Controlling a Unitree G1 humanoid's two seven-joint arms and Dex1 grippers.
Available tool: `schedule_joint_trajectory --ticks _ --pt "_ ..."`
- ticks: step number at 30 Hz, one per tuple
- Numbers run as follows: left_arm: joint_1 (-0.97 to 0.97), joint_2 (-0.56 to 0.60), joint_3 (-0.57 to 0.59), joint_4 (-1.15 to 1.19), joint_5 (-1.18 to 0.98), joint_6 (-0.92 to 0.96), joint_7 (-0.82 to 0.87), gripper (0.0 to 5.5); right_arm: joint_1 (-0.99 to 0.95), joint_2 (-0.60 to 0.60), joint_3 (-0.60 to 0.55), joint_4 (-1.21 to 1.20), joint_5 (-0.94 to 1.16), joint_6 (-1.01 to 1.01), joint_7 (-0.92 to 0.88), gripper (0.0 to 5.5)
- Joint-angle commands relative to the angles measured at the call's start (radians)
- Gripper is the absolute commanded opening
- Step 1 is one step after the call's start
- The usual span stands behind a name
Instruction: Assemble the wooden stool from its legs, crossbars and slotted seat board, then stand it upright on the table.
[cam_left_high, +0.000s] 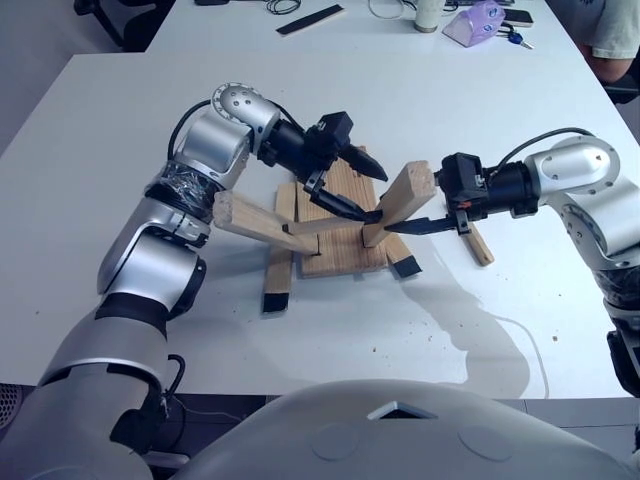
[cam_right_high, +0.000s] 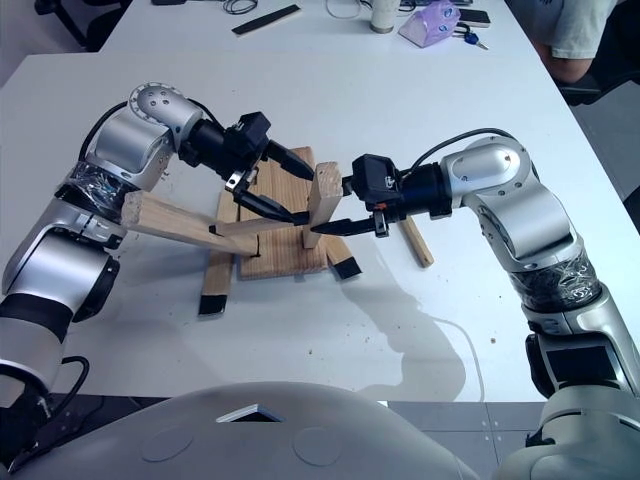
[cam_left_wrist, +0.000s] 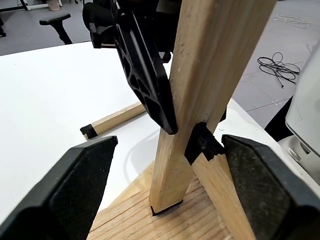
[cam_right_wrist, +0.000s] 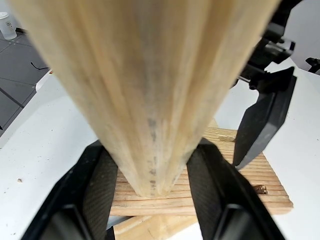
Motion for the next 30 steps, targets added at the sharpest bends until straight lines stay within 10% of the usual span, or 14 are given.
schedule_joint_trajectory --ticks 1,7,13,20,30 --pt "0.005 -0.032 0.123 0.08 0.007 0.083 0.092 3.85 0.039 0.003 0.092 0.022 -0.085 0.037 0.015 1.99" --pt "-0.149 0.137 0.406 0.153 0.021 -0.024 0.22 3.85 0.094 -0.025 0.036 -0.03 -0.049 0.066 -0.029 1.99" --pt "0.232 0.405 0.426 0.124 0.216 -0.376 0.167 3.85 0.172 -0.054 -0.022 -0.09 -0.025 0.078 -0.074 1.99" --pt "0.866 0.532 0.547 -0.522 -0.064 -0.07 0.083 3.29 0.258 -0.104 -0.083 -0.13 -0.006 0.081 -0.079 1.99" --pt "0.808 0.455 0.517 -0.755 -0.116 0.087 0.201 3.29 0.199 -0.078 -0.03 -0.107 -0.019 0.078 -0.062 1.99"
